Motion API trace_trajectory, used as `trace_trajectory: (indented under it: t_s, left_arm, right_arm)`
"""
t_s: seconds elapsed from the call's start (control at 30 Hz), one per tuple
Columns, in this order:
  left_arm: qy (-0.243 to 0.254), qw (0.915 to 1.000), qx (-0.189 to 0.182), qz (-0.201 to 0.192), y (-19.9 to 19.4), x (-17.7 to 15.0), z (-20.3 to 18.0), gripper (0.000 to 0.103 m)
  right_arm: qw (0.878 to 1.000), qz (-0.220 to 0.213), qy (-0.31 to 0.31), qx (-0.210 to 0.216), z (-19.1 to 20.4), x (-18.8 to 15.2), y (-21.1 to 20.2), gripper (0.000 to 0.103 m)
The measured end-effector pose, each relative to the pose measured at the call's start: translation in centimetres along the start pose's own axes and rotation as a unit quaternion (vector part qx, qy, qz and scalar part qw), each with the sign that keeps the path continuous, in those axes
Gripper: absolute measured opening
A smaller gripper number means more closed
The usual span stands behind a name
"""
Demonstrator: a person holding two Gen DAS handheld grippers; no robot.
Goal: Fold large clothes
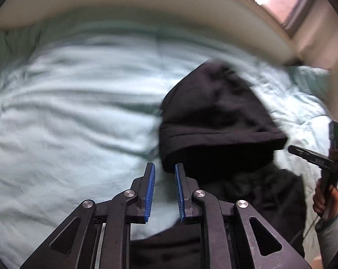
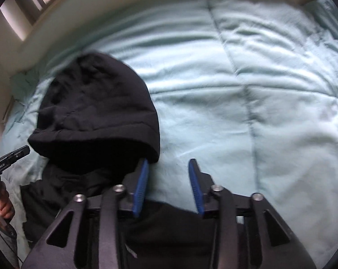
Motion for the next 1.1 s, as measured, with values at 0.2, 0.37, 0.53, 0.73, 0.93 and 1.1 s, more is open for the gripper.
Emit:
trace_trajectory:
  t_s: [0.2,0.37,0.53,0.73,0.93,1.1]
  left_arm:
    - [0.027,0.9957,-0.081,-0.035,-0.6,5.6,-7.2,0.029]
    - [0.034,0.9941,-0.080,0.066,8.2,1.3,-8.4,0.033]
    - [-0.001,0.9891,-0.107,0.101,10.9,-0.7,-6.3,0.020]
    - [0.050,0.9950,-0.081,0.030,5.0,1.3,-7.0,0.022]
    - [0.016,0.9987,-0.045,0.017,6.7,2.5,-5.6,0.046]
    - [0.008,0.9975,-0.039,0.059,10.4,0.5,-6.1,0.046]
  right_arm:
    - [0.998,-0.043,-0.026,0.041,5.3,4.6,-0.2,0.057]
    - [0.996,0.038,-0.060,0.046,8.3,3.0,7.0,0.060]
    - [0.993,0.081,-0.078,0.022,5.9,-0.1,11.3,0.057]
    - [0.995,0.007,-0.082,0.062,9.5,4.5,6.8,0.057]
    - [0.993,-0.009,-0.076,0.088,13.3,10.6,10.9,0.070]
    - [0.997,0.056,-0.047,0.038,10.9,9.9,18.5,0.069]
Point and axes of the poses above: each gripper's, at about its wrist camera, not at the fingertips, and y roughly the way its jaws point, z to its left, x to its top, the point moved 10 cm from there along y, roughly the way its jaws point, and after that the axes turned 15 degrees about x, right-handed, at the moved point
